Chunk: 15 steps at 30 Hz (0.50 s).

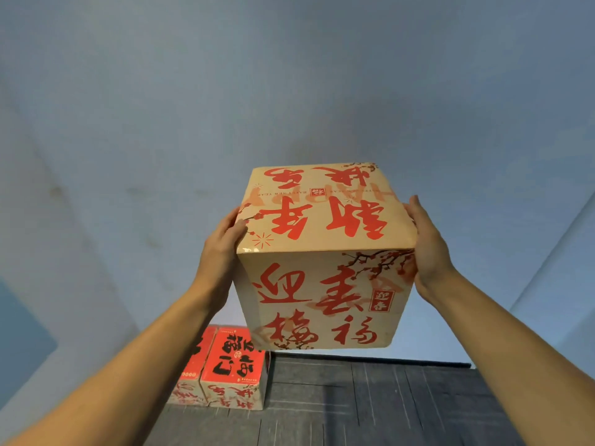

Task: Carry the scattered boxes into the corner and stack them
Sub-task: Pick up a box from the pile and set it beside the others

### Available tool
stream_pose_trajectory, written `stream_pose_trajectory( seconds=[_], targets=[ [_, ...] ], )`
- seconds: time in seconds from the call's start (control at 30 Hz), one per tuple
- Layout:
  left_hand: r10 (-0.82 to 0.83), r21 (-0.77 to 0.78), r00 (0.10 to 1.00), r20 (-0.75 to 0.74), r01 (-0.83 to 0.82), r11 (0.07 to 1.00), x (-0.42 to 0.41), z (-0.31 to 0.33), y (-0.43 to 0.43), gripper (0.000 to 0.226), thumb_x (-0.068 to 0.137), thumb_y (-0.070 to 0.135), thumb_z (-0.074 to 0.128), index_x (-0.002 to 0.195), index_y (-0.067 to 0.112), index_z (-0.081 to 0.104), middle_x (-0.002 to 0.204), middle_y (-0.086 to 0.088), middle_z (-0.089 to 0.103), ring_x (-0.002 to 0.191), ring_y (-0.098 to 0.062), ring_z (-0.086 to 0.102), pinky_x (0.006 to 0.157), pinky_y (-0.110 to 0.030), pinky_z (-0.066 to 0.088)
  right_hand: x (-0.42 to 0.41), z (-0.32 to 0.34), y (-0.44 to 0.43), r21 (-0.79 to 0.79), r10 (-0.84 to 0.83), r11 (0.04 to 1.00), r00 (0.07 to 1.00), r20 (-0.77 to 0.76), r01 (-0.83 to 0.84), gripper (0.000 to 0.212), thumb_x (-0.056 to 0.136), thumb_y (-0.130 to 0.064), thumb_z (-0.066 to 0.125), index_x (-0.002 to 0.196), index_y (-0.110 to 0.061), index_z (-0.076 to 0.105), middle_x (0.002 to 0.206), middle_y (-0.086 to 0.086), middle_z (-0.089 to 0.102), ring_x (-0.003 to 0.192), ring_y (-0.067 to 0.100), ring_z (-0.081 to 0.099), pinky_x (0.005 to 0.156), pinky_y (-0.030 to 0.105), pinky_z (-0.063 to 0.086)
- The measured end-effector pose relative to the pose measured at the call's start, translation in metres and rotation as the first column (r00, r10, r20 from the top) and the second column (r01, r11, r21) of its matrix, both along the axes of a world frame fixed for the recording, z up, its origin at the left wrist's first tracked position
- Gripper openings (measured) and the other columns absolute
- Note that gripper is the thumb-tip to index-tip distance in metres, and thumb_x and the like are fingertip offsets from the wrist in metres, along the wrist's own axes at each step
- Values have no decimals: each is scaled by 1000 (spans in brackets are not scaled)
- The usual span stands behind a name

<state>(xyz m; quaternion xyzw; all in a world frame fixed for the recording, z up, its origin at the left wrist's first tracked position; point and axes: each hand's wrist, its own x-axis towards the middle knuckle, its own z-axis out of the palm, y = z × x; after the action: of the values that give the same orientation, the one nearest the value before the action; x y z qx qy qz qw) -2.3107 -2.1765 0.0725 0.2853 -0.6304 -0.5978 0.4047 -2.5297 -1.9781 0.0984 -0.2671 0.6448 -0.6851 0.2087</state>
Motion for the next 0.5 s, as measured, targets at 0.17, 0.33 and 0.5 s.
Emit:
stream_pose_trajectory(
  seconds=[0.17,0.33,0.5],
  targets=[
    [31,70,996,84,-37,997,-32,-67,-38,40,110,35,48,150,36,51,125,10,74,109,-6,73,85,-28,57,-48,-67,-50,71,-3,998,1000,21,1,47,108,-56,38,138,-27,60,112,-2,78,102,19,76,76,30,53],
    [-18,133,990,142,-1,991,-68,-151,-92,42,108,38,53,149,37,50,127,12,73,110,-7,73,83,-29,57,-80,-156,-100,149,-55,988,996,64,44,37,109,-48,43,136,-32,62,105,-11,79,97,11,76,82,34,53],
    [-27,232,979,200,-20,972,-88,-251,-136,43,110,33,50,152,39,48,135,15,69,118,-8,71,94,-37,58,-98,-258,-146,197,-85,978,990,113,62,35,111,-38,45,141,-27,61,105,-12,79,96,9,76,76,27,55]
  ],
)
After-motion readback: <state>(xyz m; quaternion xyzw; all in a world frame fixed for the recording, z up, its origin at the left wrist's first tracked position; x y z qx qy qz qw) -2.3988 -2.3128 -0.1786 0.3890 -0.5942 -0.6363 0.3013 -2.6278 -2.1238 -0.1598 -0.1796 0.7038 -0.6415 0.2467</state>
